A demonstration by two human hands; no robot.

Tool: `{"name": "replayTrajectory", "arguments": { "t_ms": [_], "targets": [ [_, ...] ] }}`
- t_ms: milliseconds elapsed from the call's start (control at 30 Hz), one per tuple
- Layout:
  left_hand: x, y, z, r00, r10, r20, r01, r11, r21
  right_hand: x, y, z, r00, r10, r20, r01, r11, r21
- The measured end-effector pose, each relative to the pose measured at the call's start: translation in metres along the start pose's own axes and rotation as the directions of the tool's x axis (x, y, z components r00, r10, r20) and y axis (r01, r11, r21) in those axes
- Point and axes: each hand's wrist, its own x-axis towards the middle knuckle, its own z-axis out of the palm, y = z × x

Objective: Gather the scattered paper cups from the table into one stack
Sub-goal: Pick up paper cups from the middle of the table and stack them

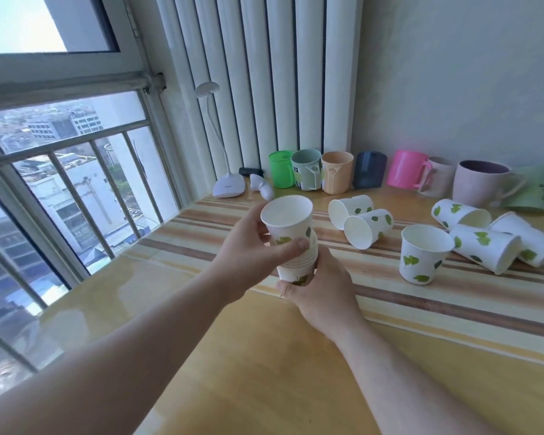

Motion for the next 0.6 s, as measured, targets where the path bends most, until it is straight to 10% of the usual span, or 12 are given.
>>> {"name": "replayTrajectory", "arguments": {
  "t_ms": [133,333,600],
  "targets": [
    [0.001,-0.011,-0.008,0.991,-0.059,0.119,0.05,0.996,0.081,0.009,0.0,-0.018,1.0,-0.029,0.002,0.029,0.992,-0.126],
    [0.049,-0.045,-0.012,0.944,-0.216,-0.248,0.229,0.973,0.022,0.018,0.017,-0.035,0.996,0.049,-0.072,-0.055,0.994,-0.091],
    [0.111,-0.089,-0.001,0.951,-0.302,-0.067,0.303,0.868,0.392,0.021,0.022,-0.031,0.996,0.055,-0.075,-0.062,0.994,-0.095]
  ]
}}
